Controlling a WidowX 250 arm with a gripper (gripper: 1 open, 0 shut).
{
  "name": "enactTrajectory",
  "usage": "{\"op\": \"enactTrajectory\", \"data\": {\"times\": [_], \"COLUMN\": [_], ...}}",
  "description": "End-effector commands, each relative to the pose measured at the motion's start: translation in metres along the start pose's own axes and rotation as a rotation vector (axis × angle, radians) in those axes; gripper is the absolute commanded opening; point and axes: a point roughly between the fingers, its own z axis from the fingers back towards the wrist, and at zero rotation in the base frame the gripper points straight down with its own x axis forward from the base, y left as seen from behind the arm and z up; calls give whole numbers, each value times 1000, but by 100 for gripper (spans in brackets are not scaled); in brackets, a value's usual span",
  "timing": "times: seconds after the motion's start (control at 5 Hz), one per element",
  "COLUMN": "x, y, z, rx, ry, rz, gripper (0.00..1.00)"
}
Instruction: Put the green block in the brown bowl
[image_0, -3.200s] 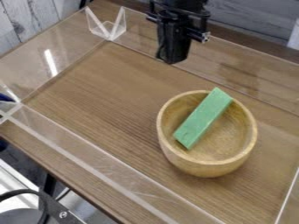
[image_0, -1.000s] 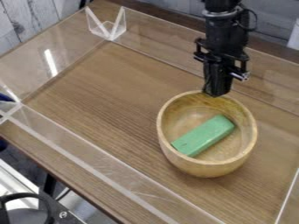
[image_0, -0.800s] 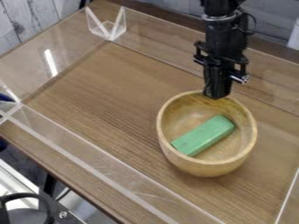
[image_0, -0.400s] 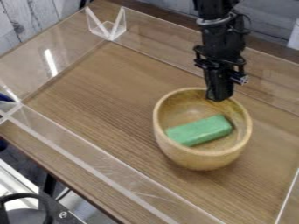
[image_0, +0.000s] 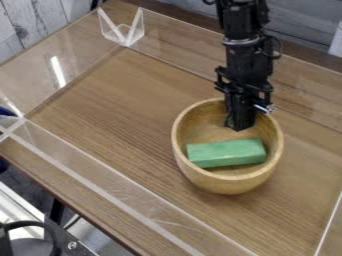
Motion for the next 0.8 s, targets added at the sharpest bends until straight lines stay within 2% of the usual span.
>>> {"op": "enactTrajectory", "data": {"times": [0.0, 0.2, 0.6], "x": [8, 8, 9], "y": [-3, -9, -10], "z": [16, 17, 11], "rx": [34, 38, 79], "ry": [-40, -31, -27], "rz": [-28, -47, -96], "gripper": [0, 0, 0]}}
